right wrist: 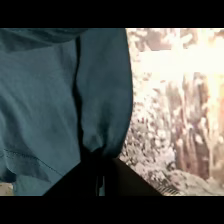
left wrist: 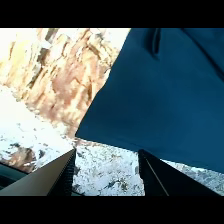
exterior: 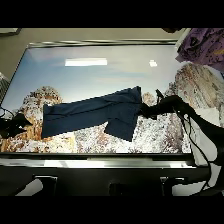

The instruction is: Fold the clothes and pants, and hang the long-sleeved shirts on hangers.

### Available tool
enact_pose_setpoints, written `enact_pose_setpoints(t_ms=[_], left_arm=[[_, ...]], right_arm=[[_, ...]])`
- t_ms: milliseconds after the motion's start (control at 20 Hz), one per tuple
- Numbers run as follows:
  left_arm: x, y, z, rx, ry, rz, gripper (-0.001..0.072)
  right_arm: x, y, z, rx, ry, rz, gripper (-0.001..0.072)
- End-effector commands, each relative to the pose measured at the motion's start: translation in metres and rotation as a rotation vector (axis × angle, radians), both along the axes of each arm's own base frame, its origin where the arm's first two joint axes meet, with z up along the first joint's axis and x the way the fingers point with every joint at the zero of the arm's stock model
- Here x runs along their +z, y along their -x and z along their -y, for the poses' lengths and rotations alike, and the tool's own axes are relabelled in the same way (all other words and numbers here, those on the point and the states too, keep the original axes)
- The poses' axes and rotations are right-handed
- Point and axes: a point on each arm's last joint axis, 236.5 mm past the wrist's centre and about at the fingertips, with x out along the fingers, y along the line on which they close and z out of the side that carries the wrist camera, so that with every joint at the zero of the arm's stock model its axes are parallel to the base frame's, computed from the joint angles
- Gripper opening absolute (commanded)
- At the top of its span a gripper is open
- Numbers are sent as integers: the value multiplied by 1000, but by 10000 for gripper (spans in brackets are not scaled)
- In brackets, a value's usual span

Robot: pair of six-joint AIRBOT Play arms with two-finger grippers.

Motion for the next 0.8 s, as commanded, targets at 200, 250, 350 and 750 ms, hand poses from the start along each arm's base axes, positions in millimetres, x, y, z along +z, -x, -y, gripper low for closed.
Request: enact_pose_setpoints(t_ms=[200, 250, 350, 750], left_arm=[[-61, 36, 10, 43, 140, 45, 457], [-68, 40, 13, 40, 138, 40, 457], [-76, 44, 14, 44, 132, 36, 457], [-87, 22, 16, 70, 139, 87, 457]], right_arm=[[39, 1, -6, 30, -8, 68, 25], [44, 2, -7, 38, -10, 73, 25], [53, 4, -8, 43, -16, 81, 25], [72, 2, -8, 31, -19, 117, 25]])
